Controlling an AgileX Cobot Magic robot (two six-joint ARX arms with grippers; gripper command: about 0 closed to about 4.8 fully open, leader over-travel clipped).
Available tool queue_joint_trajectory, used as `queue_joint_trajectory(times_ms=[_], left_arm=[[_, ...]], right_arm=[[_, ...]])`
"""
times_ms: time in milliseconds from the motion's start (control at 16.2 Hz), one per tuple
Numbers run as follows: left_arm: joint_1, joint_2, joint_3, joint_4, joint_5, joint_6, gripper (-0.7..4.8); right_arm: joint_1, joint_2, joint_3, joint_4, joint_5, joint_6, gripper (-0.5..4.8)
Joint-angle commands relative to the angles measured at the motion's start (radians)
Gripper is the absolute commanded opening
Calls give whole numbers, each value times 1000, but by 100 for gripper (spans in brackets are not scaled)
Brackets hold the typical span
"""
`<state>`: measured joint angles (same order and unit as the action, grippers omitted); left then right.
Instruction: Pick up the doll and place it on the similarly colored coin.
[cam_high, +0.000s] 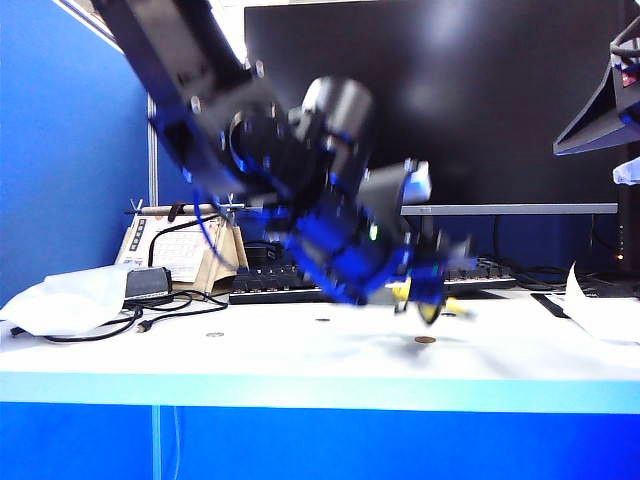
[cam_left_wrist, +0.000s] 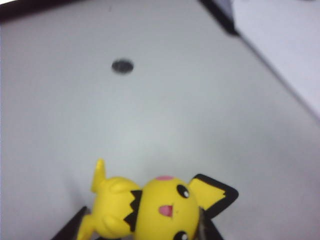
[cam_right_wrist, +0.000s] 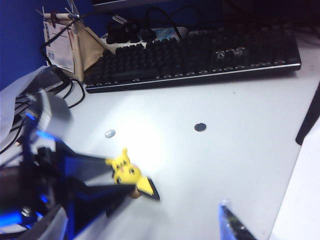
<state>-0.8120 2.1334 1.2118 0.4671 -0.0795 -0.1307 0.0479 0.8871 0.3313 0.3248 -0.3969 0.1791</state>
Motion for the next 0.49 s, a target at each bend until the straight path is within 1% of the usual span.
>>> queue_joint_trajectory(times_ms=[62, 492], left_arm=[[1, 2, 3, 19, 16, -1, -6], [-2, 46, 4, 24, 14, -8, -6]], right_arm=[[0, -3, 5, 17, -6, 5, 391], [0, -3, 5, 16, -6, 5, 391]])
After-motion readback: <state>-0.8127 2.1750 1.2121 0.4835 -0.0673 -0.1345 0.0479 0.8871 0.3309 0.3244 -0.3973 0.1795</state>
